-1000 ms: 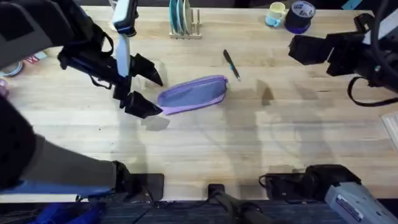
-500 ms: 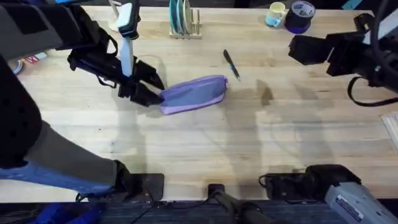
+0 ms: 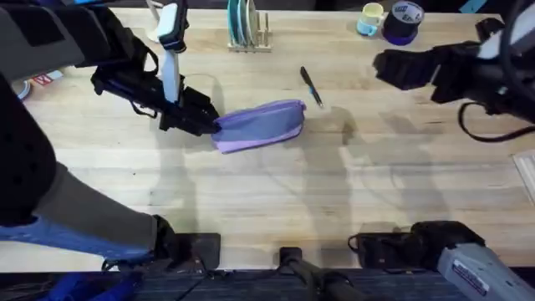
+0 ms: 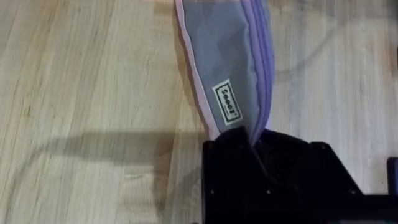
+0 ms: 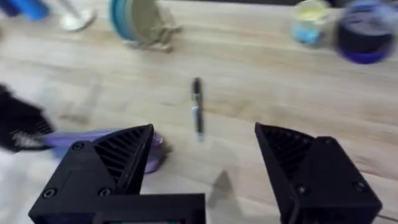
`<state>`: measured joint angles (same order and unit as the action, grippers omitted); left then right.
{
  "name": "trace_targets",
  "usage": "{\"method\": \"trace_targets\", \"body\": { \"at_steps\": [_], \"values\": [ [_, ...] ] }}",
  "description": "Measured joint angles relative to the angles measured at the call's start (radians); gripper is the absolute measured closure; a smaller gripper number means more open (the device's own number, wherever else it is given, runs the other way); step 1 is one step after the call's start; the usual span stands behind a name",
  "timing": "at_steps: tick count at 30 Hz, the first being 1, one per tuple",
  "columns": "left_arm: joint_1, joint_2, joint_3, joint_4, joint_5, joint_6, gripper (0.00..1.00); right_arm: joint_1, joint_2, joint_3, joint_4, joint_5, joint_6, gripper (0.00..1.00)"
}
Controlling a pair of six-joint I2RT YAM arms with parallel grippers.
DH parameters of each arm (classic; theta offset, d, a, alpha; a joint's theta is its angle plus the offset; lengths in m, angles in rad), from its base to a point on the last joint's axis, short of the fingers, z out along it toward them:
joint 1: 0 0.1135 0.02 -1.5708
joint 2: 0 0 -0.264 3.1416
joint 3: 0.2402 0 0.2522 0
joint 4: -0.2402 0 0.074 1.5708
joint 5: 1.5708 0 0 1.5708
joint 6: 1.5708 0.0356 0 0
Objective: Unzip the bag, pick up the pens from the table one at a time and place them inside, then zip the bag closed.
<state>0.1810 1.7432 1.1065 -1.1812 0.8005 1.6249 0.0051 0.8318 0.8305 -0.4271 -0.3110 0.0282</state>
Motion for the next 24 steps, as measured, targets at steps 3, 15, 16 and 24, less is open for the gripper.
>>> {"method": "trace_targets", "body": {
  "at_steps": [3,15,16,24],
  "values": [
    [0.000,0.000,0.000,0.000,0.000,0.000,0.955,0.000,0.062,0.002,0.000,-0.111,0.002,0.006],
    [0.000,0.000,0.000,0.000,0.000,0.000,0.956,0.000,0.377,0.002,0.000,-0.506,0.018,0.006],
    [0.000,0.000,0.000,0.000,0.000,0.000,0.956,0.000,0.389,0.002,0.000,-0.516,0.019,0.006],
    [0.000,0.000,0.000,0.000,0.000,0.000,0.956,0.000,0.451,0.002,0.000,-0.544,0.021,0.005]
  ]
}}
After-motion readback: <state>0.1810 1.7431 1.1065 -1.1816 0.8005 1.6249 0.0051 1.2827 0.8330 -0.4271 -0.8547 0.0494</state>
